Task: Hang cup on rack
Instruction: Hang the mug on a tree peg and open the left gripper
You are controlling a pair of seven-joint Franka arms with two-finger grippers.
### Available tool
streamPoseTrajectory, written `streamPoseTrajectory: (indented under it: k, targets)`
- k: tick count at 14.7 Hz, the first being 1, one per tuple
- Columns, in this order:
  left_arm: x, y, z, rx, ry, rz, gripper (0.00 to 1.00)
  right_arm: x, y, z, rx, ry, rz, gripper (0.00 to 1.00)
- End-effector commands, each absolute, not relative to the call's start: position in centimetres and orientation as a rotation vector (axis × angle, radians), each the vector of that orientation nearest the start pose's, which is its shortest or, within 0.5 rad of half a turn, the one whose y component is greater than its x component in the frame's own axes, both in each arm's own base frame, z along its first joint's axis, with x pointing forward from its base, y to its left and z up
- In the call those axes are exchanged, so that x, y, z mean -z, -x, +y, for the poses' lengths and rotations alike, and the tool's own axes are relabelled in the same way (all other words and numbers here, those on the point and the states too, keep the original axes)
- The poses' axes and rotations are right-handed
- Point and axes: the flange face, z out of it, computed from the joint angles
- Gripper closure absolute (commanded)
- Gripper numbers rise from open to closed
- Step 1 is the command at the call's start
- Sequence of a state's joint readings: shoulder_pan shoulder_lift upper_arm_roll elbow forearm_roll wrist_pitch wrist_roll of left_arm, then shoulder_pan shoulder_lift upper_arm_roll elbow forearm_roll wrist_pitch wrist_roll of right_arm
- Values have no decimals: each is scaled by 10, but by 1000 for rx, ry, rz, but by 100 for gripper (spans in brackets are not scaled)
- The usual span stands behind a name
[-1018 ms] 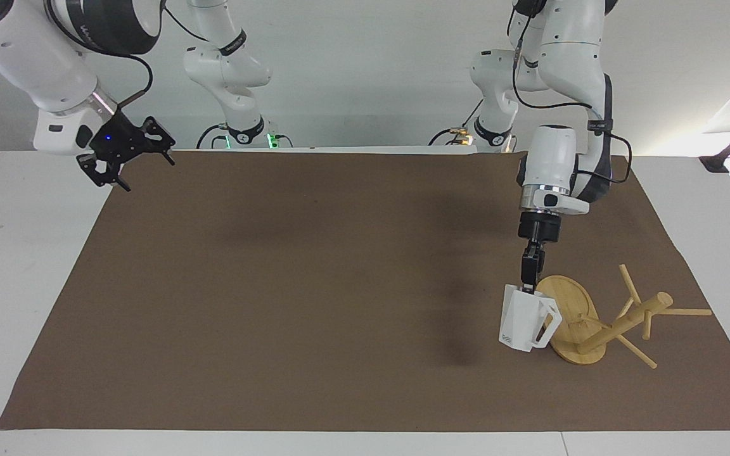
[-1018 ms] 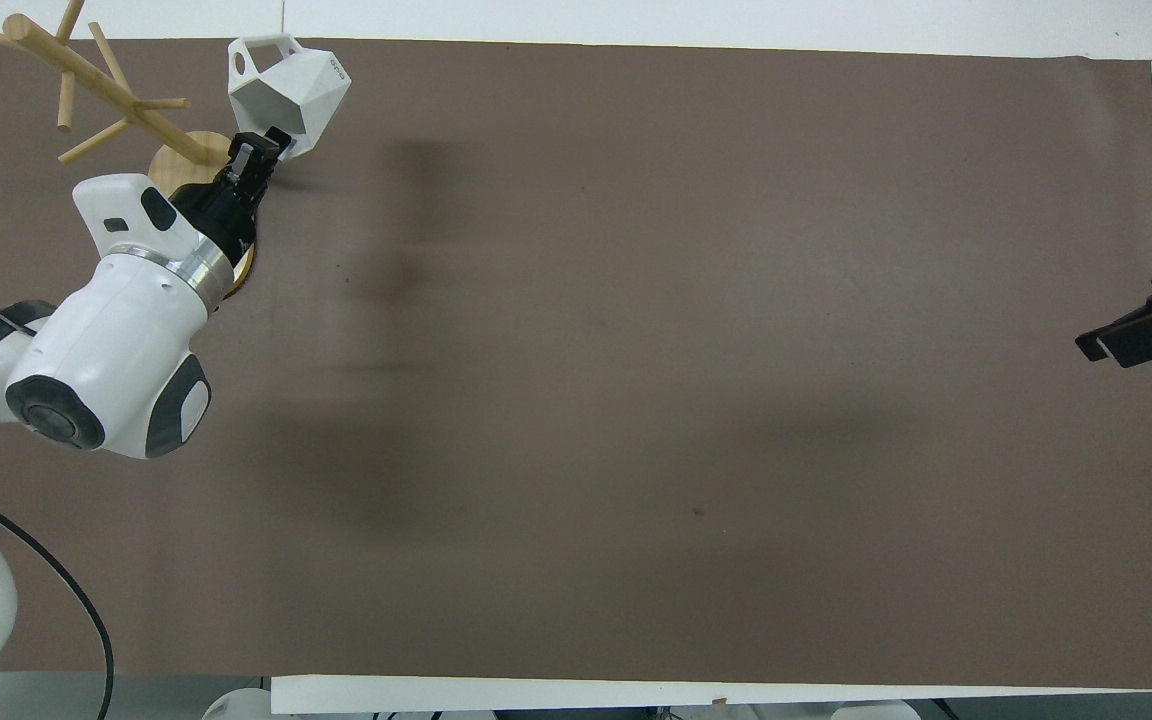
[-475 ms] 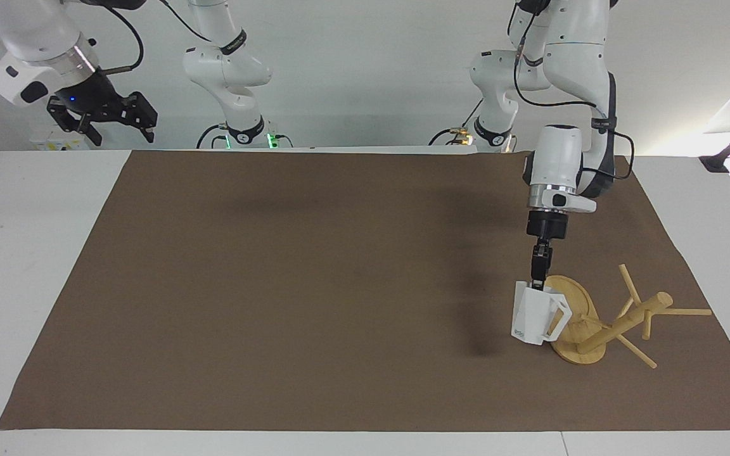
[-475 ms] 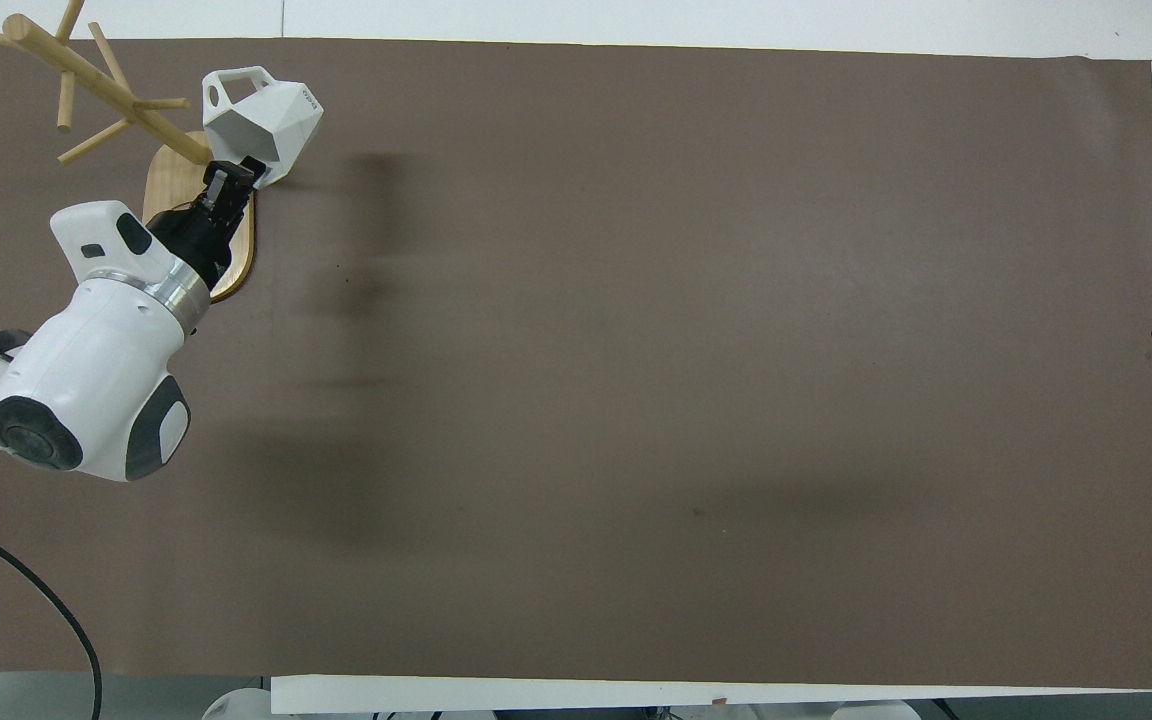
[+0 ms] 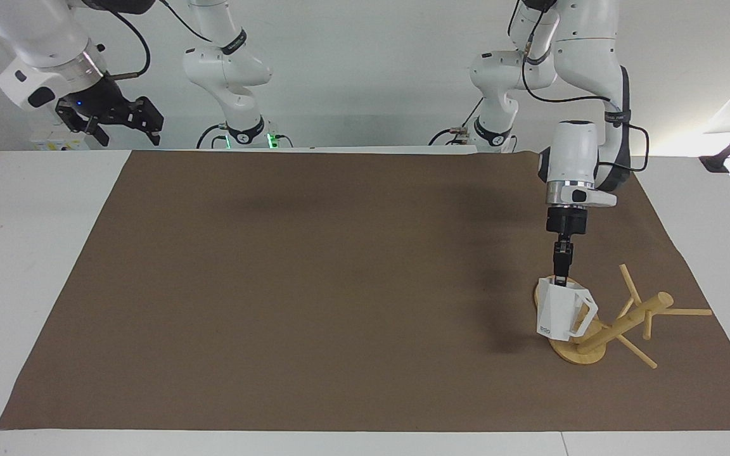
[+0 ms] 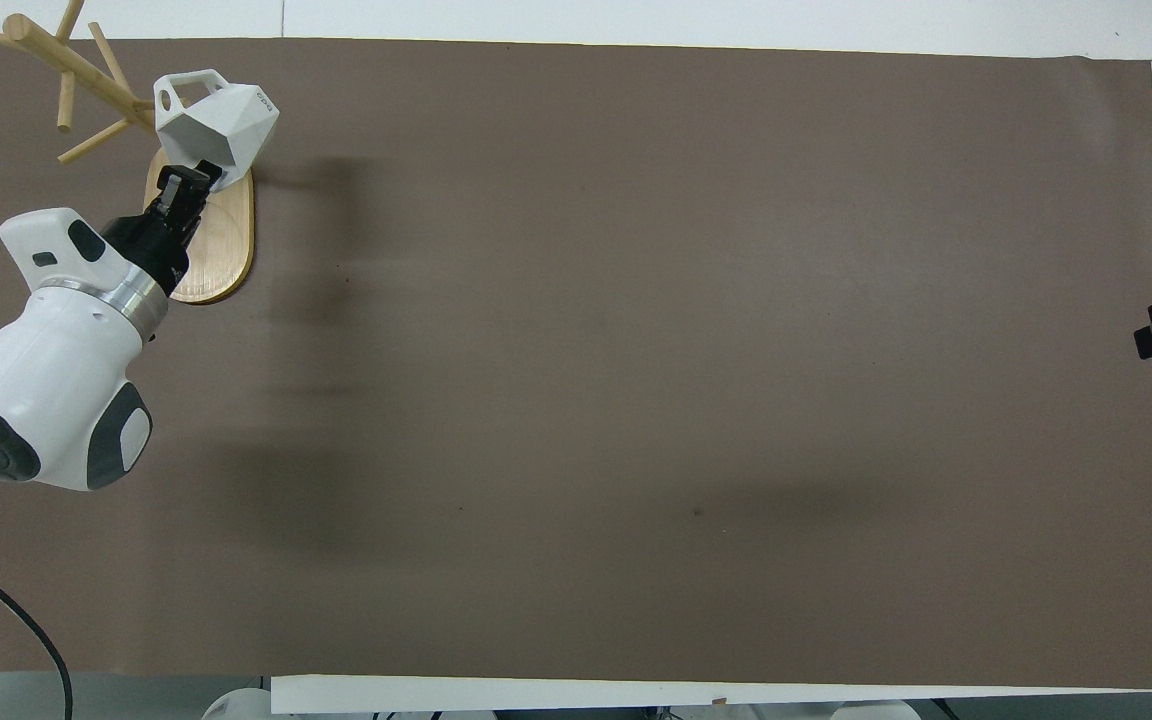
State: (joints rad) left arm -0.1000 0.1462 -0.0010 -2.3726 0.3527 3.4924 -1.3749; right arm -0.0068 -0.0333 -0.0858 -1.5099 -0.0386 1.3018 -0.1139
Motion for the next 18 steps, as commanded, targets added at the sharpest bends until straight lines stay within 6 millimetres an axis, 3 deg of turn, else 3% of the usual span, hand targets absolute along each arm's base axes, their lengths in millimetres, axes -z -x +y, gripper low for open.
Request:
streamPoseTrajectory:
  k: [1, 9, 10, 12, 13, 15, 17, 18]
  targets:
    - [-382, -536, -91, -961, -2138, 1000, 100, -648, -503, -57, -281, 3151, 11, 0]
    - [-375, -540, -74, -961, -2144, 1043, 100, -649, -502, -61, -279, 3149, 21, 0]
    - [-376, -540, -73, -963, -2142, 1046, 94, -649, -502, -61, -279, 3149, 21, 0]
    - [-379, -548, -73, -957, -2161, 1065, 55, -648, -503, -61, -284, 3149, 18, 0]
    - [-383, -553, -73, -958, -2156, 1079, 46, -648, -503, -60, -284, 3149, 14, 0]
    - [-383, -555, -73, -929, -2200, 1119, 37, -649, -502, -61, -279, 3149, 18, 0]
    - [-396, -552, -72, -916, -2252, 1154, 26, -649, -502, -61, -279, 3149, 18, 0]
    - [-399, -551, -73, -904, -2276, 1170, 12, -649, -503, -61, -276, 3150, 21, 0]
